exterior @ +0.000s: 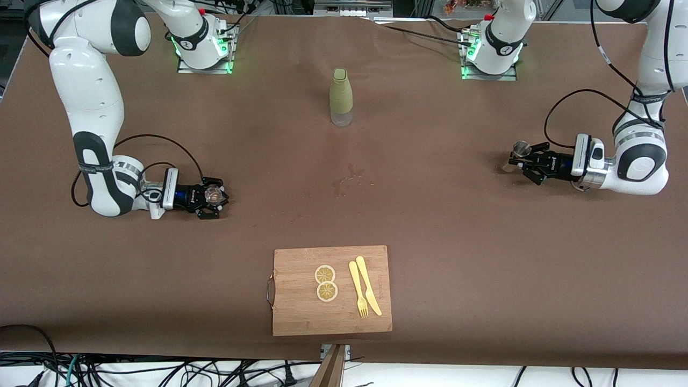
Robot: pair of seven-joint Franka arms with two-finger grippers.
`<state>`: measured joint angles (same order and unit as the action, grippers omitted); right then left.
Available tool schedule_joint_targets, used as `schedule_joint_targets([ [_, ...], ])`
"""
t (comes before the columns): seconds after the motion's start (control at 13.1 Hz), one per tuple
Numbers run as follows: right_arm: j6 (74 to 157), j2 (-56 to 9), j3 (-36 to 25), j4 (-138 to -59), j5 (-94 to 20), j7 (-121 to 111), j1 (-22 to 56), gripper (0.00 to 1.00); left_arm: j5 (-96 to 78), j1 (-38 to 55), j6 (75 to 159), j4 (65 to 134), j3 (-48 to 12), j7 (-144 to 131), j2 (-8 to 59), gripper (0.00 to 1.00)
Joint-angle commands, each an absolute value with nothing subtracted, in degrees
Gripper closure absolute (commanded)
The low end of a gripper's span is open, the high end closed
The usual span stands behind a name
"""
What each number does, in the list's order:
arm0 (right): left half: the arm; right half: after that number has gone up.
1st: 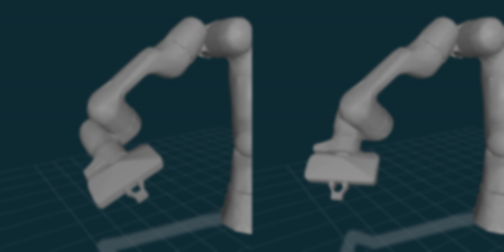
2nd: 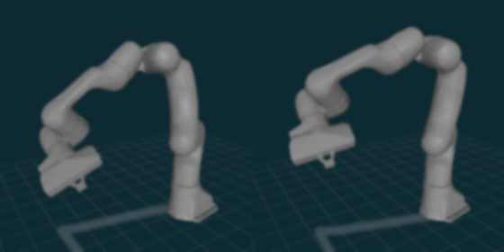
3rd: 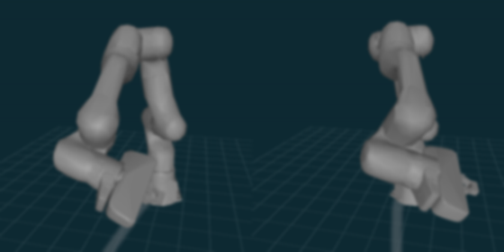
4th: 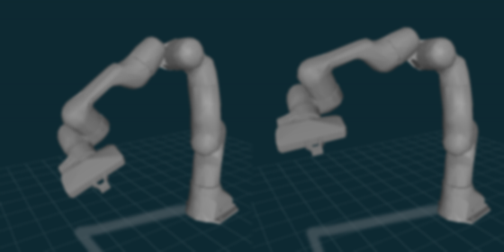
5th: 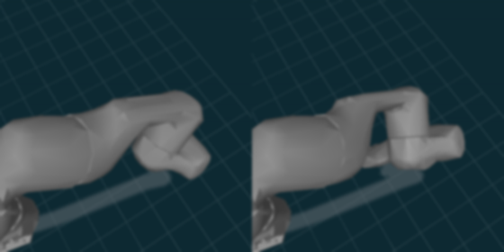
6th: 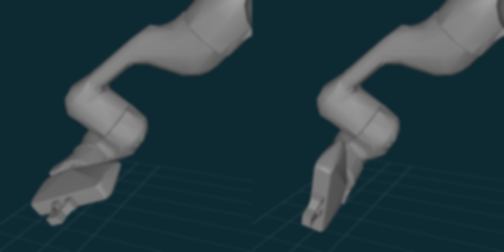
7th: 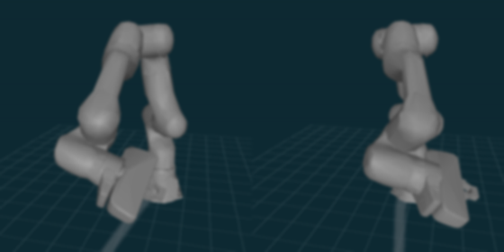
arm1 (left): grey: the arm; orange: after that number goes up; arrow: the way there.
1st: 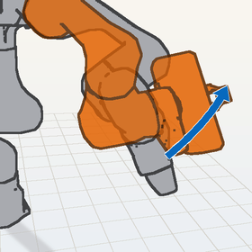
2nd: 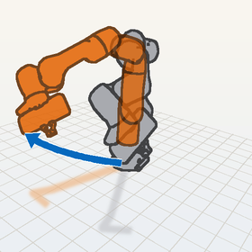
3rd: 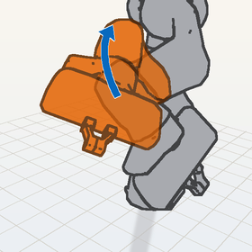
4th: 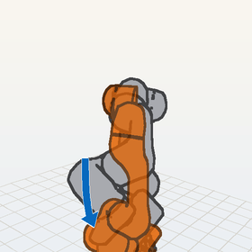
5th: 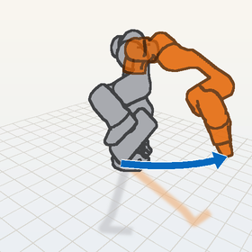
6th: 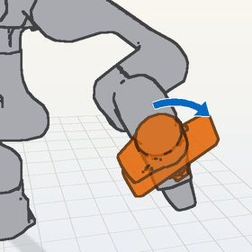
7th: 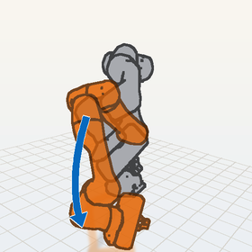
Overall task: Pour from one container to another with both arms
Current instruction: 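Set the beaker down with the right gripper while the left gripper sets the jigger down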
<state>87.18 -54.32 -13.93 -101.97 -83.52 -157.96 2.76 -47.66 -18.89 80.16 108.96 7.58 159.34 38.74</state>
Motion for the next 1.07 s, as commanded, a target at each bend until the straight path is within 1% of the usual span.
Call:
schedule_joint_targets([
  [0.0,88.3,-54.9,-13.6,-102.5,-84.0,-164.3,3.0,0.00,-43.7,-19.5,76.3,105.3,8.6,172.3,42.4,1.00],
  [0.15,89.5,-53.5,-13.8,-103.9,-83.8,-163.8,2.7,0.00,-42.2,-19.6,76.0,104.4,9.7,174.5,43.6,1.00],
  [0.3,90.6,-52.6,-14.1,-105.1,-83.3,-163.8,2.6,0.00,-41.0,-19.6,74.6,100.4,10.3,176.4,47.2,1.00],
  [0.46,90.9,-51.9,-15.5,-105.1,-81.8,-163.5,2.5,0.00,-39.2,-19.8,72.8,97.8,10.5,176.9,48.9,1.00],
  [0.91,92.1,-45.3,-21.1,-105.2,-69.3,-158.5,1.0,0.00,-38.3,-20.4,71.9,95.0,11.2,179.6,52.4,1.00],
  [0.99,92.5,-43.6,-22.4,-105.4,-67.3,-156.9,0.7,0.00,-38.3,-20.5,71.9,94.2,11.3,179.6,52.9,0.88],
])
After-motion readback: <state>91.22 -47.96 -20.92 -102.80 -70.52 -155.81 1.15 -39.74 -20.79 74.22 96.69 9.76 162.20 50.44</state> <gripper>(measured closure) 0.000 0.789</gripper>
